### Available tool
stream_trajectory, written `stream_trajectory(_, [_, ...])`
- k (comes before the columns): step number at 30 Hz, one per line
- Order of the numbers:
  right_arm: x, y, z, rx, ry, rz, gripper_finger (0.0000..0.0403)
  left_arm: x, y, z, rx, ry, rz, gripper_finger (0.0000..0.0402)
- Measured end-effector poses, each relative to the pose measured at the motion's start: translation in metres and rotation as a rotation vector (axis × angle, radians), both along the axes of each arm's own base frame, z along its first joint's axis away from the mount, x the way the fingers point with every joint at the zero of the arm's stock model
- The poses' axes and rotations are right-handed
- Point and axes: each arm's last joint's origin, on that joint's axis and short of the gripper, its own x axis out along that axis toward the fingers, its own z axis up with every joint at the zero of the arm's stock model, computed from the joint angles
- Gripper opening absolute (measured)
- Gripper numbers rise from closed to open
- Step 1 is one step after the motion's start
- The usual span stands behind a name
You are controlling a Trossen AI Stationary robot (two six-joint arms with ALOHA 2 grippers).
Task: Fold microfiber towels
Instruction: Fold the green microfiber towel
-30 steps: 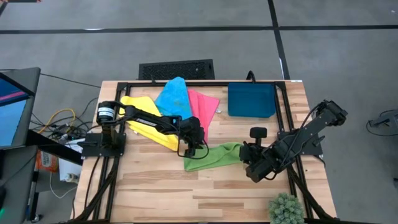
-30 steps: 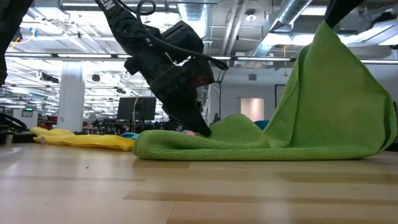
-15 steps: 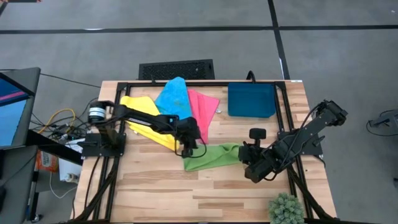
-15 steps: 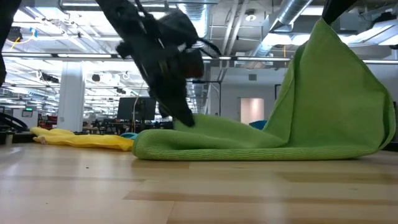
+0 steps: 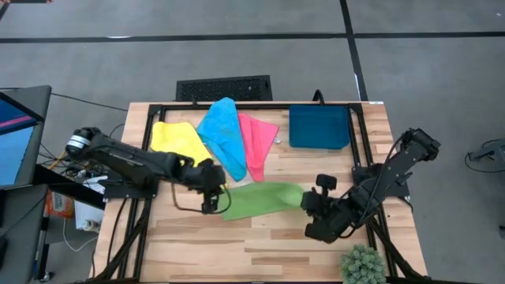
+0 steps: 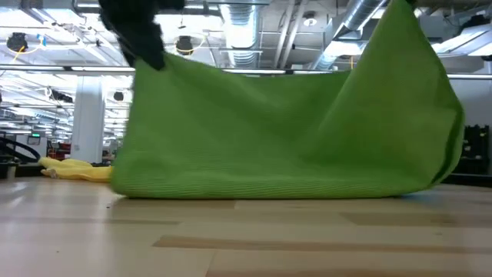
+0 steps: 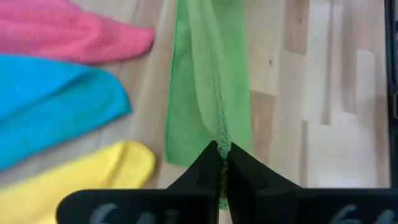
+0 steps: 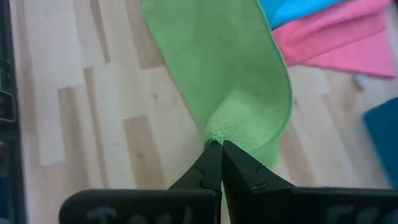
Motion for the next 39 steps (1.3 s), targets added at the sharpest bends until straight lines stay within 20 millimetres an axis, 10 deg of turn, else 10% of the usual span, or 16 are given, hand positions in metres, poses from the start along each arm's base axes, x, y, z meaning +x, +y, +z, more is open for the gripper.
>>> stream_trajectory(17, [0.03, 0.073, -0.111, 0.018, 0.197, 0.005, 0.0032, -0.023, -0.063, -0.02, 0.02, 0.106, 0.006, 0.0])
stream_trajectory(33, [0.005, 0.102, -0.112, 0.258, 0.214, -0.191, 0.0225, -0.027, -0.066, -0.02, 0.02, 0.123, 0.015, 0.0])
stream_trajectory(39, [0.025, 0.11, -0.109, 0.405, 0.017, -0.266, 0.0259, -0.027, -0.066, -0.02, 0.027, 0.12, 0.011, 0.0])
